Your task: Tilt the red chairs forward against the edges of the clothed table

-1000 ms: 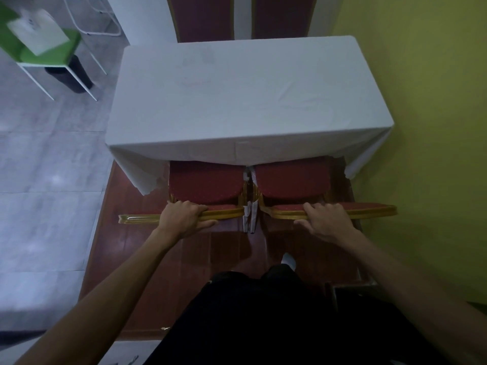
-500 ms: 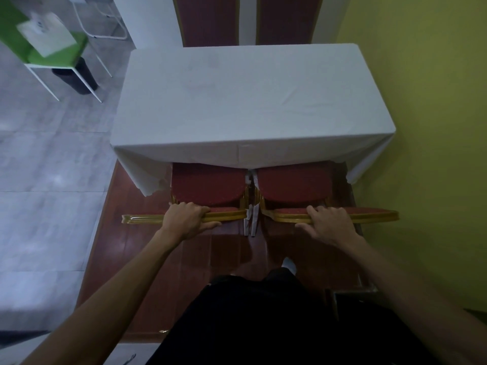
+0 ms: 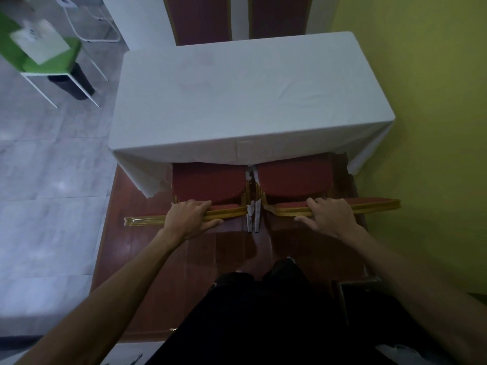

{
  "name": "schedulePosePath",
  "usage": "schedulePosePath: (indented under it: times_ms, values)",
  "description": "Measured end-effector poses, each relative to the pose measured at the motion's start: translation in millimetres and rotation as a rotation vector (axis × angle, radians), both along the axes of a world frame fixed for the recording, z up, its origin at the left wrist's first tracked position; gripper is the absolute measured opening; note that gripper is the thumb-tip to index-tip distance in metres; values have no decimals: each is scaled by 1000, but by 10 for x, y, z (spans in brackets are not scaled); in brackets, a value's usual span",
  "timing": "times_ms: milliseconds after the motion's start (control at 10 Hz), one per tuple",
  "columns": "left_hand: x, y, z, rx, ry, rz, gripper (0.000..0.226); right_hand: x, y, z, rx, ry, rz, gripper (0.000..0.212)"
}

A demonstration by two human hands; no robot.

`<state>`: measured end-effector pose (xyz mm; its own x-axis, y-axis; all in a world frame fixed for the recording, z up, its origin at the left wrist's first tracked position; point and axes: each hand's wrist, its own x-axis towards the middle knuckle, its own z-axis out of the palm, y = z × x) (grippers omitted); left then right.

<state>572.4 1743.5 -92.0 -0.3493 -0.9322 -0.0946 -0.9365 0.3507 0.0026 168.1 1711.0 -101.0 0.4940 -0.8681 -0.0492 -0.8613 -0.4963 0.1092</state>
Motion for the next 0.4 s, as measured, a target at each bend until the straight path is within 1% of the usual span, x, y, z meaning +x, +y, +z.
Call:
schedulePosePath:
  times_ms: [100,200,300,400]
  values:
    - [8,-31,7,78,-38,16,98,23,-6,12,38,4,-21,78]
    - [-18,-93,13,171,-49,61,107,46,-41,5,62,-37,-83,91]
    - [-100,-192,47,206,-77,41,109,49,-73,24,109,-62,-176,97]
    - [-324,-407,187,220,-58,28,108,-62,-164,161,199,-79,-284,102]
